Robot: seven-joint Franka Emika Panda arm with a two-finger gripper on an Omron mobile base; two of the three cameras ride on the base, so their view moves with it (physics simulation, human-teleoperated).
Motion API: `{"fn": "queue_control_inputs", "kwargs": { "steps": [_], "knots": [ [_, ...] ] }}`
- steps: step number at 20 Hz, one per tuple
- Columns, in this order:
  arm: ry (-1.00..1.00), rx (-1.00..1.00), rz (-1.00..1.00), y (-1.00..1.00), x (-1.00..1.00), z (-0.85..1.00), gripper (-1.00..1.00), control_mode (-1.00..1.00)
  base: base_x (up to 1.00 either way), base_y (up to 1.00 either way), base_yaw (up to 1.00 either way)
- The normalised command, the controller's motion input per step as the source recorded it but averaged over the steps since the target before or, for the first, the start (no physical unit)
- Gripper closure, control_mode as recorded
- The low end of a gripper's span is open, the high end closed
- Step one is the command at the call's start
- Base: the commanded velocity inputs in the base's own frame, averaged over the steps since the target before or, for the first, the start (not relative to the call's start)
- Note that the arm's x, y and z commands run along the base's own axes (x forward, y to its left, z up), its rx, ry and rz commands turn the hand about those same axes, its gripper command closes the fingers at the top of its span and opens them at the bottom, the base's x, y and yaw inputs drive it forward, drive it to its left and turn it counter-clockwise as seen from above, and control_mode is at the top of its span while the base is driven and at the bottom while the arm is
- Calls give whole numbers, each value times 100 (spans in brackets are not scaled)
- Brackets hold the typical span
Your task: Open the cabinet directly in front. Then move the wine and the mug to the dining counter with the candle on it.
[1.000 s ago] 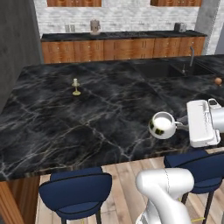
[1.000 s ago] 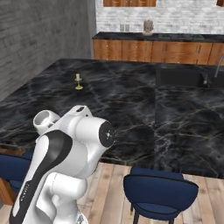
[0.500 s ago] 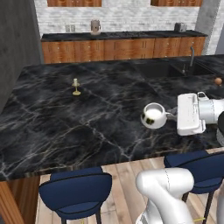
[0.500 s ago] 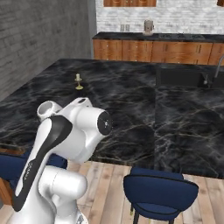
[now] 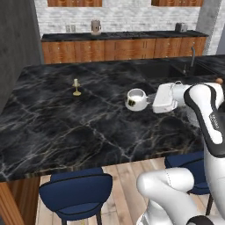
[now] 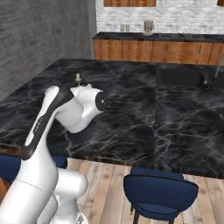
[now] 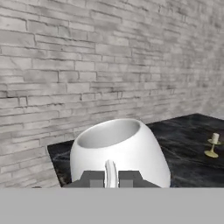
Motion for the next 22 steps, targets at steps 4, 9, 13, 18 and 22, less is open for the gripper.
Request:
{"fn": "queue_control_inputs", "kwargs": {
  "steps": [4,9,13,18,22],
  "knots": [
    [27,-1,-6,29,100,0,100,-100,0,0,0],
    [25,-2,-3,5,97,-3,100,-100,0,0,0],
    [3,-2,0,0,10,-3,100,-100,0,0,0],
    [0,0,0,0,5,-53,100,-100,0,0,0],
    [0,0,0,0,9,-41,100,-100,0,0,0]
  ]
}}
